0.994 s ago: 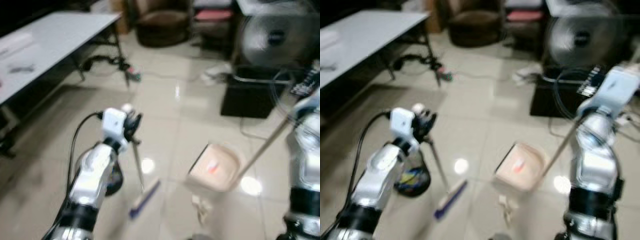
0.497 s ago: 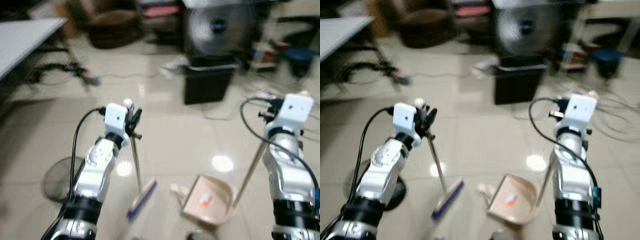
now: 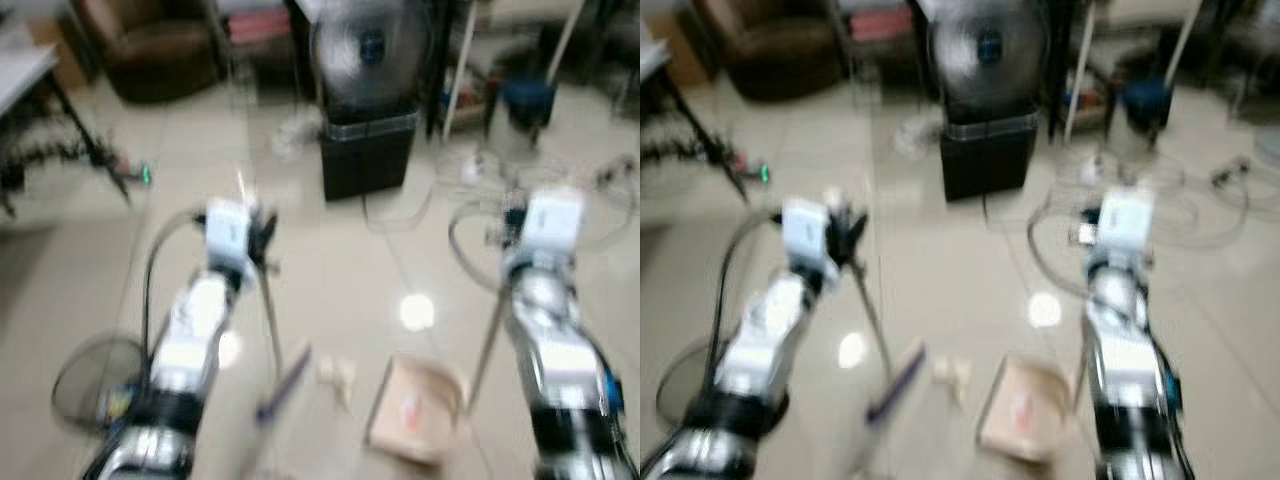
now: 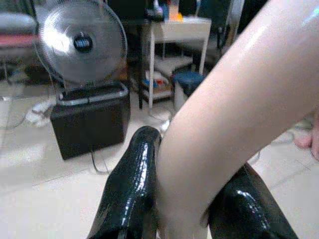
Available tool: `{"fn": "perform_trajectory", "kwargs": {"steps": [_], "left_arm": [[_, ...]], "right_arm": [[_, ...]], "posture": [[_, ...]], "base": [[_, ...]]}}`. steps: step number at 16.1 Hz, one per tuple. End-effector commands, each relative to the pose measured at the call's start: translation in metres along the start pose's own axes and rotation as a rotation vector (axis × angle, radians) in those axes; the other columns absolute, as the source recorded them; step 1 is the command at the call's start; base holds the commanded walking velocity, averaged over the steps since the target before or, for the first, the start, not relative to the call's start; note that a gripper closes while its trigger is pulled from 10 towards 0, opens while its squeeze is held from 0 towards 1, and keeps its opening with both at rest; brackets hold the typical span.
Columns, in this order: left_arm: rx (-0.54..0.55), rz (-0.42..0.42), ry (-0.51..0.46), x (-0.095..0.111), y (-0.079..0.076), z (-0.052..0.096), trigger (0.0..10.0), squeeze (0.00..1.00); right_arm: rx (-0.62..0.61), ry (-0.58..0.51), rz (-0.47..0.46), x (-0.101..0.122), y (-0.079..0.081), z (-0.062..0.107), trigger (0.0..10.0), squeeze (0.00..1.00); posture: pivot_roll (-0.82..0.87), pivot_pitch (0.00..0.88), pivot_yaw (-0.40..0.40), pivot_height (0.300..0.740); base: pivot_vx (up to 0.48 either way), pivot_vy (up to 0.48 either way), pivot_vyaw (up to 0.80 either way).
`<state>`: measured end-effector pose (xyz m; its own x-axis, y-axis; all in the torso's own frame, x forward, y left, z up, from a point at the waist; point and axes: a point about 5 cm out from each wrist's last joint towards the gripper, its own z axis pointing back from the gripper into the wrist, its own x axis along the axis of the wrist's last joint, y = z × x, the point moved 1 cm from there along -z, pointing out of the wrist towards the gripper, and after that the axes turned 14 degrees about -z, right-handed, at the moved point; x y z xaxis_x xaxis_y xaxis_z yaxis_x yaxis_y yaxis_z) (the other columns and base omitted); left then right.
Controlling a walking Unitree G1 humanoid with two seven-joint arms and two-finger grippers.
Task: Sweep floor
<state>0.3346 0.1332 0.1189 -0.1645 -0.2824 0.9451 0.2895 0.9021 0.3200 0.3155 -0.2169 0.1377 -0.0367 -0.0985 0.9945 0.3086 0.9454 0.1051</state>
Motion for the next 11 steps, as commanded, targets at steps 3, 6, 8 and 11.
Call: {"fn": "perform_trajectory", "kwargs": {"steps": [3,6,8,11], "left_arm": [[0.004,-0.017,-0.039,0.0080,0.0045,-0.0035,10.0,0.00],[-0.010,-0.014,-0.041,0.0091,0.0015,-0.0058,10.0,0.00],[-0.003,-0.010,-0.043,0.0093,0.0014,-0.0055,10.0,0.00],[0.004,-0.008,-0.040,0.0060,0.0007,-0.0026,10.0,0.00]], "right_arm": [[0.011,-0.047,0.010,0.0091,0.0043,0.0005,10.0,0.00],[0.002,-0.045,0.023,0.0076,-0.0002,0.0022,10.0,0.00],[0.020,-0.036,0.018,0.0062,0.0014,0.0028,10.0,0.00],[0.074,-0.044,0.027,0.0020,0.0071,0.0030,10.0,0.00]], "posture": [[-0.03,0.085,0.102,0.740],[-0.04,0.096,0.108,0.740],[-0.04,0.100,0.111,0.740],[-0.03,0.118,0.114,0.740]], "base": [[0.445,0.000,0.00],[0.441,0.000,0.00],[0.199,0.000,0.00],[0.000,0.000,0.00]]}}
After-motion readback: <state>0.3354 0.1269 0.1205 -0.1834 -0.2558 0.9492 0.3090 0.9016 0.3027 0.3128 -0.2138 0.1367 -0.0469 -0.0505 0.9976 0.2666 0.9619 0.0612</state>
